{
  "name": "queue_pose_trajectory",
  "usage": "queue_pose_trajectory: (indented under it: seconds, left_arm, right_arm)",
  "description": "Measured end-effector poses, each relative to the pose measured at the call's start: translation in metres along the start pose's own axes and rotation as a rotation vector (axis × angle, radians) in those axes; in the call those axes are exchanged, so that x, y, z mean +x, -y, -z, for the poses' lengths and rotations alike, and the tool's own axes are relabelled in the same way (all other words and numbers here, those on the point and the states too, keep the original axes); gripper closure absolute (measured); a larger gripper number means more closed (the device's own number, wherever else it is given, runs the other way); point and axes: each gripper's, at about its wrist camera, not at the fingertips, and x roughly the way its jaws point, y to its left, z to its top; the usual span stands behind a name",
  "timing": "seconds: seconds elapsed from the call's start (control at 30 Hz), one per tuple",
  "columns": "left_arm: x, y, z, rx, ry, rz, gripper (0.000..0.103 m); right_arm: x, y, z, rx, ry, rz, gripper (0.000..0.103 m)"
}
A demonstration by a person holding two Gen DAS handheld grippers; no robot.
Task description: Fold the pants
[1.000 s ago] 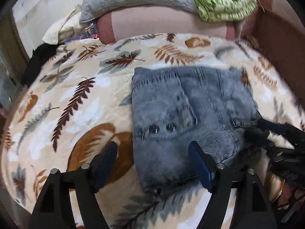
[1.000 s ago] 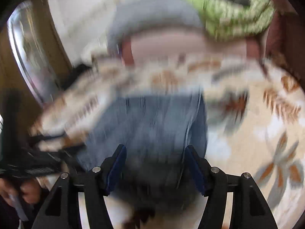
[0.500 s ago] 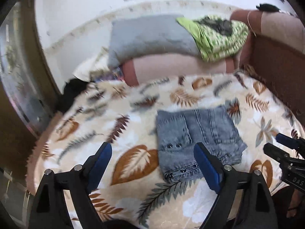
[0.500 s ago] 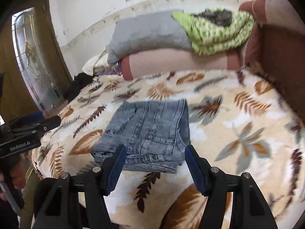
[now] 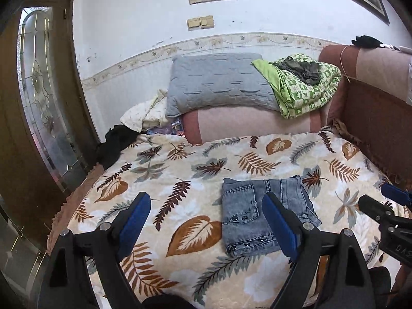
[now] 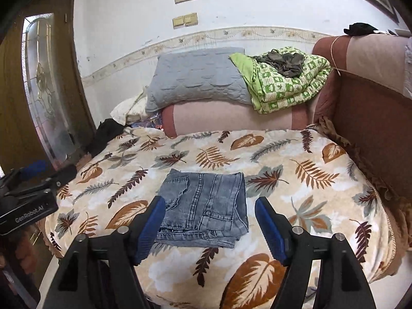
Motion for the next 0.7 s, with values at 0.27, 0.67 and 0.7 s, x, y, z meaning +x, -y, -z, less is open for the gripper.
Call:
queue_pose_trajectory:
  seconds: [0.27,0.67,0.7]
  left_arm:
    - [0.009,-0.002,0.012,-0.004,-0.047,0.001,0.014]
    - [0.014,-0.002,0.013,-0.013,-0.054,-0.016,0.014]
    - [0.014,-0.002,0.013,-0.013,-0.054,-0.015,0.014]
  right_arm:
    - [0.011,-0.008,0.008,-0.023,-0.060,0.050,0.028]
    - [0.008,-0.013,0.005,-0.059,-0.046,0.101,0.028]
    - [0.008,-0.013,0.005,-0.059,-0.046,0.101,0.028]
